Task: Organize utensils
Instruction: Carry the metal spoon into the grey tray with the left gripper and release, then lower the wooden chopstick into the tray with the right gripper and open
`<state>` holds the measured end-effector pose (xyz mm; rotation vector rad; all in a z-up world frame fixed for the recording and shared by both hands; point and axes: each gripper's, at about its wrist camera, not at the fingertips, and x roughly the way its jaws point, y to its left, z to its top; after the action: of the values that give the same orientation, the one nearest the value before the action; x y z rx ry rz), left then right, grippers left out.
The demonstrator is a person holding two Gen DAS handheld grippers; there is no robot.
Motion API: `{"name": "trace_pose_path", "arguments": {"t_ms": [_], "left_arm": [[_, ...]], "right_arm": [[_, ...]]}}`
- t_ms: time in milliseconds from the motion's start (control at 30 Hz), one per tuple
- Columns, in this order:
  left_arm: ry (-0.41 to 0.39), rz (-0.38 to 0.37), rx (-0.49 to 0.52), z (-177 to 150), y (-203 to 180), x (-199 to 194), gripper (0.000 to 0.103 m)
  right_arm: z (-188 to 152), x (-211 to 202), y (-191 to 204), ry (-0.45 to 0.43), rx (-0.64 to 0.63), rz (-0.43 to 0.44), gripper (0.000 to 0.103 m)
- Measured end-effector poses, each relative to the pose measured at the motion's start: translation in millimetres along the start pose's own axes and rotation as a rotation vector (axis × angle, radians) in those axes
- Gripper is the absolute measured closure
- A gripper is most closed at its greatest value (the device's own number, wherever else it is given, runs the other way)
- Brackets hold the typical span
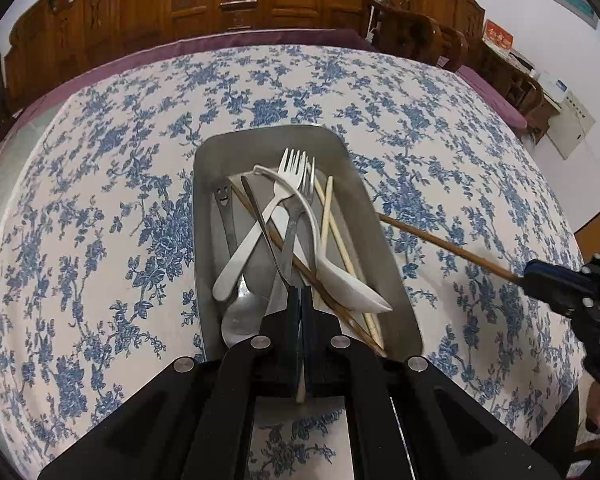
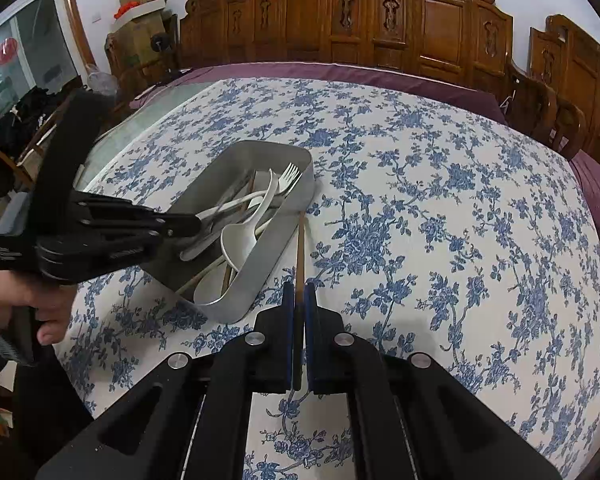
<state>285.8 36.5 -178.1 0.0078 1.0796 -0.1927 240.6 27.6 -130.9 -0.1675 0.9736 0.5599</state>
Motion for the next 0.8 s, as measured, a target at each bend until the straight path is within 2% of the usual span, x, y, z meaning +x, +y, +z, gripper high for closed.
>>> {"name": "trace_pose_path", "arguments": {"t_ms": [300, 367, 433, 567, 600, 733, 800], "left_arm": [[0.000, 0.005, 0.001, 2, 7, 9, 0.102], [-0.007, 0.006, -0.004, 2, 9, 7, 0.096], [-0.018, 0.006, -0.012, 2, 13, 4, 0.081], [-0.038, 0.010, -0.019, 2, 18, -5, 0.072], [-0.043, 0.011, -0.021, 2, 19, -8, 0.066], [-0.074, 0.011, -0.033, 2, 26, -21, 0.055], [-0.087, 0.010, -0.041, 1, 30, -27, 0.053]], "right_arm": [[8, -16, -3, -0.049, -0.021, -0.070, 0.097], [11, -20, -5, -0.060, -0.017, -0.073, 0.097], [15, -24, -5, -0.071, -0.017, -0.071, 0.097], [25, -30, 4, -0.096, -0.031, -0.060, 0.097], [28, -30, 8, -0.100, -0.038, -0.055, 0.097], [37, -24, 23, -0.101, -0.060, -0.038, 0.097], [42, -18, 30, -0.097, -0.070, -0.030, 0.097]]}}
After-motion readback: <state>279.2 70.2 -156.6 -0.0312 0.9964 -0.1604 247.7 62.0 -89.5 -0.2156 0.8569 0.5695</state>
